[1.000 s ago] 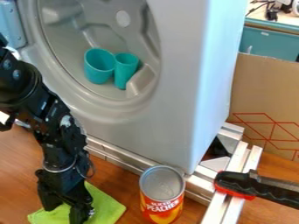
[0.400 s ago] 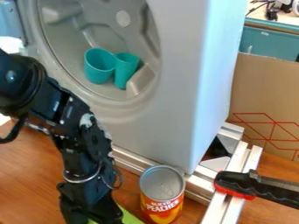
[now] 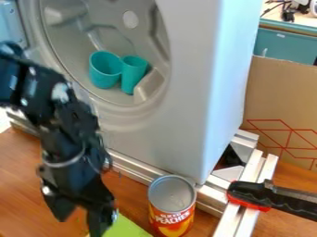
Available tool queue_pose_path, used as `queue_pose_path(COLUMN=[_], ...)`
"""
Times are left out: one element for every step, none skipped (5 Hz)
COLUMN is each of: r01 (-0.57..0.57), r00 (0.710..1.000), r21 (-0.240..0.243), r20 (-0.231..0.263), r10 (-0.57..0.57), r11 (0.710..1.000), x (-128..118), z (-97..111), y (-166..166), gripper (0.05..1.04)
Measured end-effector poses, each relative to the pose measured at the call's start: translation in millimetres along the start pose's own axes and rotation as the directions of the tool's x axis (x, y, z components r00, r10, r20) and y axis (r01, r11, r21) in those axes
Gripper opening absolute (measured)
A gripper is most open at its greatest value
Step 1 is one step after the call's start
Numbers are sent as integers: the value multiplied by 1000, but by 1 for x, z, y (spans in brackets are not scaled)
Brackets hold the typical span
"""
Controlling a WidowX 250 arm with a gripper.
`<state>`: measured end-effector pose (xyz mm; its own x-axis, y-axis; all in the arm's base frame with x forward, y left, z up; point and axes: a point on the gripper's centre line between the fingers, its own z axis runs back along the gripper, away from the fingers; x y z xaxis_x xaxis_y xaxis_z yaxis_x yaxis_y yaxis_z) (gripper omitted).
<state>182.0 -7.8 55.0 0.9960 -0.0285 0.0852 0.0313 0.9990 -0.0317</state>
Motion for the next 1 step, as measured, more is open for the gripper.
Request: queue_pose_path(r01=[53], r00=[998], r21=[-24], r20=[19], r10=[-52], r11=[998], x=[16], z=[19], y=[-2], gripper=[1000])
